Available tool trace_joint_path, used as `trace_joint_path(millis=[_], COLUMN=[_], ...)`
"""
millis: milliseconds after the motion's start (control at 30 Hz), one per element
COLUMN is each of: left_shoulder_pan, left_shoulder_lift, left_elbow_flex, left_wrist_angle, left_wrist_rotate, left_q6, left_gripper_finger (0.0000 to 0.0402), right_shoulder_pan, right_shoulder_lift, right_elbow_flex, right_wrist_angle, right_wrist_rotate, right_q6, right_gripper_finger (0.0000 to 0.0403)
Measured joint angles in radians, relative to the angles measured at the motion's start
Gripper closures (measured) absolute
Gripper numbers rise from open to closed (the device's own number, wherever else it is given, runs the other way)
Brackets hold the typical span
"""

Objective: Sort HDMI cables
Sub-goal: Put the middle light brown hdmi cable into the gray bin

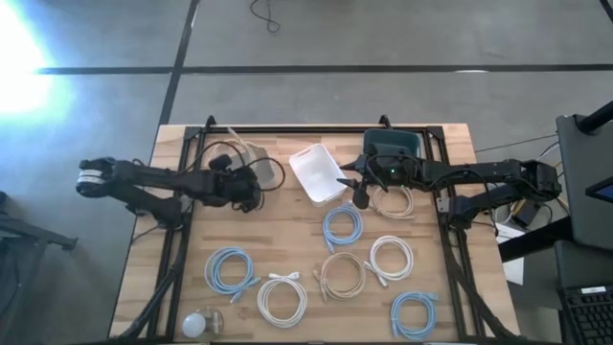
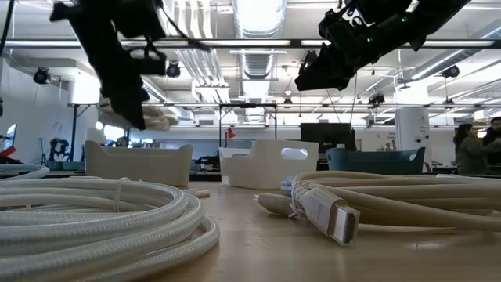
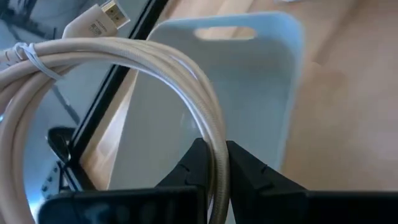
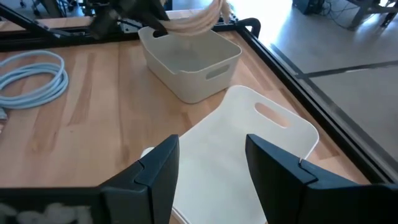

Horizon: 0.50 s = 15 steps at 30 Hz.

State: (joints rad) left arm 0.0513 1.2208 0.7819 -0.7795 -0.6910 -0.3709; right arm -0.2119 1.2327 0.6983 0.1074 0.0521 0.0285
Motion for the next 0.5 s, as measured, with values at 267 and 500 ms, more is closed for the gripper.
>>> trace_joint_path(millis=[267, 500], left_shoulder_pan=[0.115, 0.156], left_shoulder_lift=[0.102, 0.212], left_elbow_flex=[-0.070, -0.073], left_wrist_angle=[0.255, 0.305], left_wrist_rotate=[0.050, 0.044], left_q6=[0.008, 0.009], left_gripper_finger=[0.0369, 0.0359], right_shoulder_pan=[0.000, 0.000], right_shoulder_lift=[0.001, 0.001], right_elbow_flex=[0.000, 0.000], right_wrist_angle=[0.000, 0.000], right_wrist_rotate=[0.000, 0.000], right_q6=[0.000, -0.002], right_gripper_finger=[0.0220, 0.0220])
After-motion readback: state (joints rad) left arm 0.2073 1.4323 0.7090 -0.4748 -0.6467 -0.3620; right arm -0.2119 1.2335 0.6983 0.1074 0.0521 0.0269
